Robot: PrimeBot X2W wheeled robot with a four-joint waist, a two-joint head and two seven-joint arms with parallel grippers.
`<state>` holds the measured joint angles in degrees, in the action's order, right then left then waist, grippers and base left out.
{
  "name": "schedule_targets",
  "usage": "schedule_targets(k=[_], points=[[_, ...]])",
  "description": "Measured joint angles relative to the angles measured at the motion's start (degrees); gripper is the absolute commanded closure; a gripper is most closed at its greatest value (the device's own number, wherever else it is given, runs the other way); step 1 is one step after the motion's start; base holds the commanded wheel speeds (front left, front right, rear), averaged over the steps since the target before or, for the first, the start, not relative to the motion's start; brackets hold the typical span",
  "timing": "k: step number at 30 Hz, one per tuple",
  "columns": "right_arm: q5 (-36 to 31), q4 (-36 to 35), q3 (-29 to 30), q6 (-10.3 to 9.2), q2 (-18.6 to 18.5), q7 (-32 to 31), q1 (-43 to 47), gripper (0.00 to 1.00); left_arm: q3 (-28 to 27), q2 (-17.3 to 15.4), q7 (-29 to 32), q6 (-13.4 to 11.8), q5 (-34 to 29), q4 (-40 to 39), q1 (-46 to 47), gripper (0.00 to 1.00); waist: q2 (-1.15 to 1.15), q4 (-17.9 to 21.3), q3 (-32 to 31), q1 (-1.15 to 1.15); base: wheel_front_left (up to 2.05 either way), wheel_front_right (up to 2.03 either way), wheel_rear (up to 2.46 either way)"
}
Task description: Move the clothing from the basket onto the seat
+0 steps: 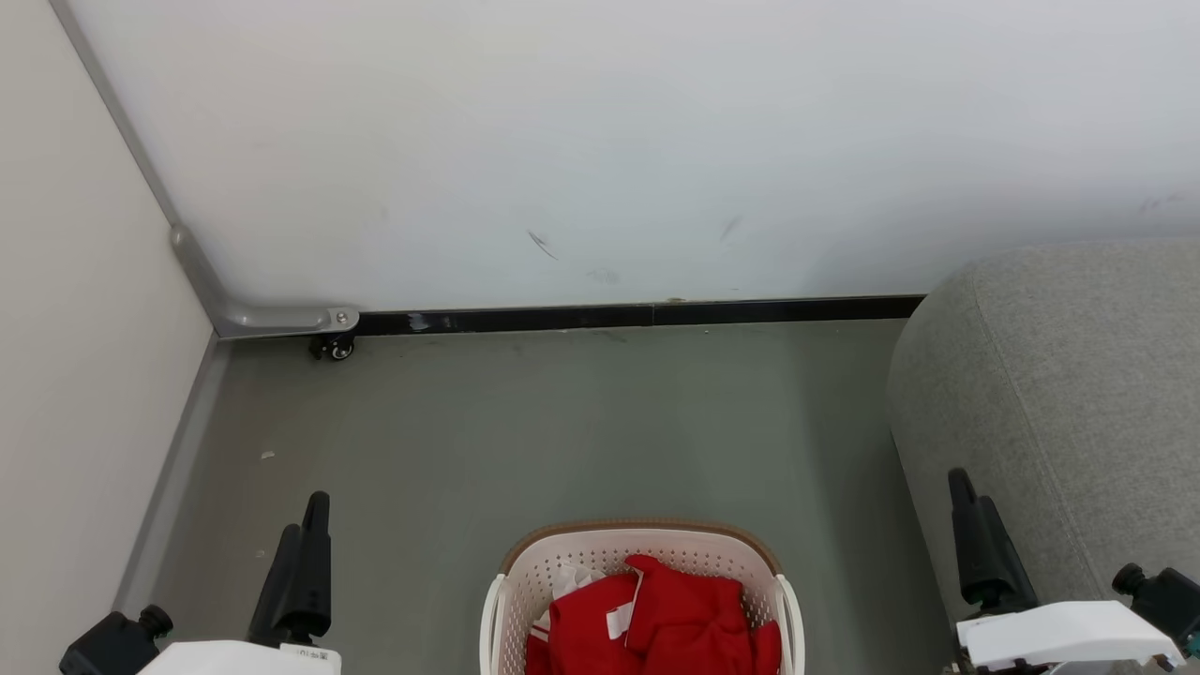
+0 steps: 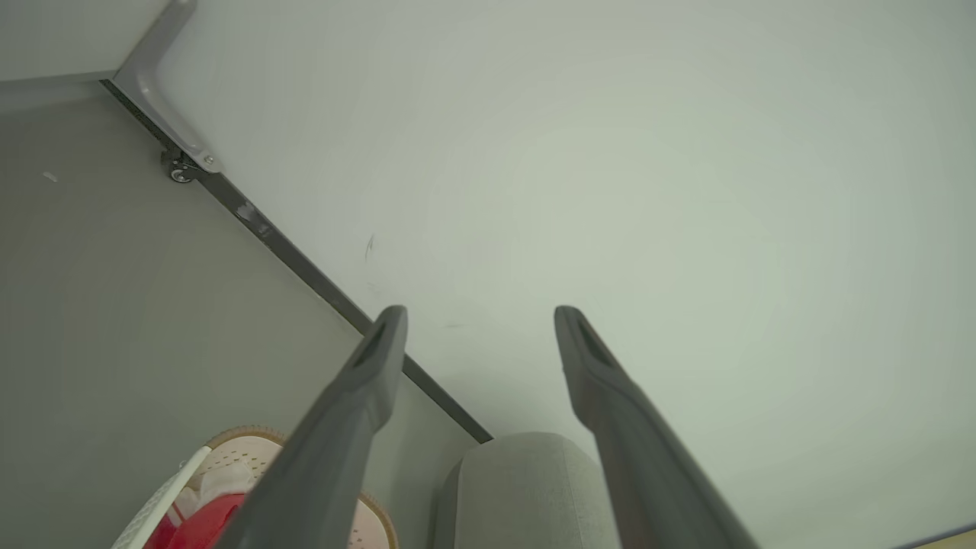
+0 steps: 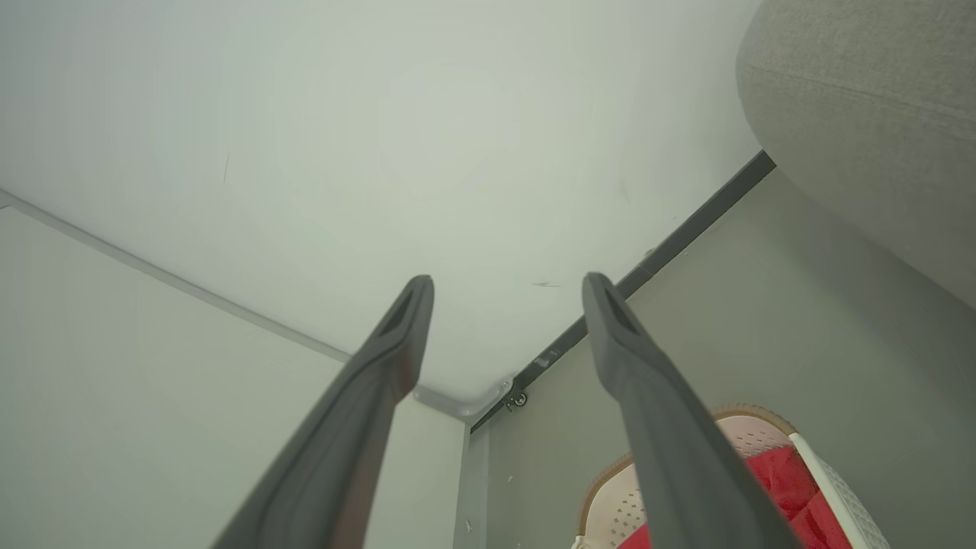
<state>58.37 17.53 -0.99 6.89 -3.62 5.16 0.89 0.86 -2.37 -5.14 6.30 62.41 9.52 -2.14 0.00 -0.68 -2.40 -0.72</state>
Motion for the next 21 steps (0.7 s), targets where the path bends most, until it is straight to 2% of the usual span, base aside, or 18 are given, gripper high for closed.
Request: schedule_targets(k=[5,10,21], points=[[-6.26,0.05,-0.9,0.0,0.05,1.01,0.07,0.0,1.71,-2.21,-0.8,-0.86,-8.62,-1.02,-0.2,0.0,0.0,-0.09,-0.13,0.26,0.0,0.0,0.0],[-12.04,0.21,-1.33,0.14,0.16,2.1,0.22,0.0,3.38,-2.71,-1.77,-1.79,-15.94,-2.18,-0.23,0.0,0.0,-0.18,-0.14,0.48,0.0,0.0,0.0],[-23.72,0.69,-1.46,0.15,0.47,4.04,0.29,0.0,6.83,-4.46,-4.01,-4.82,-31.98,-3.59,-0.88,0.0,0.0,-0.32,-0.2,0.65,0.0,0.0,0.0]])
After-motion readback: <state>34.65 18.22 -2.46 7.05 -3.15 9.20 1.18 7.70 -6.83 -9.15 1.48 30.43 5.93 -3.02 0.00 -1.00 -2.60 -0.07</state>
